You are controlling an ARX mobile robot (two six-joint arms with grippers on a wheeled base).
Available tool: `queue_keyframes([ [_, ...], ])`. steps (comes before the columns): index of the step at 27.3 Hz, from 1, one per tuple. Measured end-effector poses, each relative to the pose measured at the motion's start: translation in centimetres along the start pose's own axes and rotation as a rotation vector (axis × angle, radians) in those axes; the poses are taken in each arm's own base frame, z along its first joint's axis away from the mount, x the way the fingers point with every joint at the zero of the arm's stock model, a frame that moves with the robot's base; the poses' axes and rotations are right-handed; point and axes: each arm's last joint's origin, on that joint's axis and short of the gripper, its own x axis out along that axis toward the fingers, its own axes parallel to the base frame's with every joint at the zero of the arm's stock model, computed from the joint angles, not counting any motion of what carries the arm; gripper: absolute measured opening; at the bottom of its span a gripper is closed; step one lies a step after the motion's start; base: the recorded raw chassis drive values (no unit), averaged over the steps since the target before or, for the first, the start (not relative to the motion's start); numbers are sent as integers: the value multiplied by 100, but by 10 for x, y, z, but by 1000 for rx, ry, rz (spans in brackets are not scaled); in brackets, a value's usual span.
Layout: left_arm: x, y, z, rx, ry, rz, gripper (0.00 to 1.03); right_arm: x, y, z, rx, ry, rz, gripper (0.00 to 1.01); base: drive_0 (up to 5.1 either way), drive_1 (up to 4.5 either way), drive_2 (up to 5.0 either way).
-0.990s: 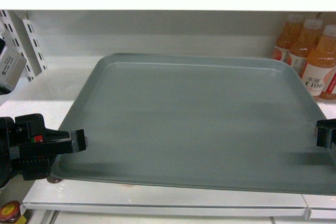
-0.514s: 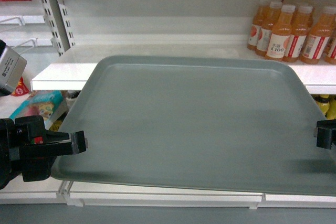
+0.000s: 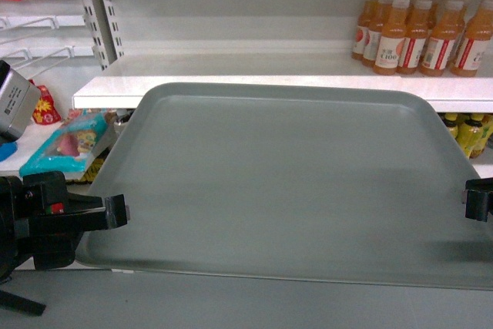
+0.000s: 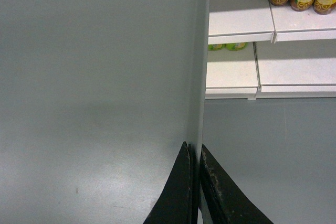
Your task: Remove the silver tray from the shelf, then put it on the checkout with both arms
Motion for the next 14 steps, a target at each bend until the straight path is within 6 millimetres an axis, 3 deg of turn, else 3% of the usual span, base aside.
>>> queue_keyframes([
  [14,0,0,0,0,-1,0,2,0,0,0,0,-1,0,3,8,-425,442],
])
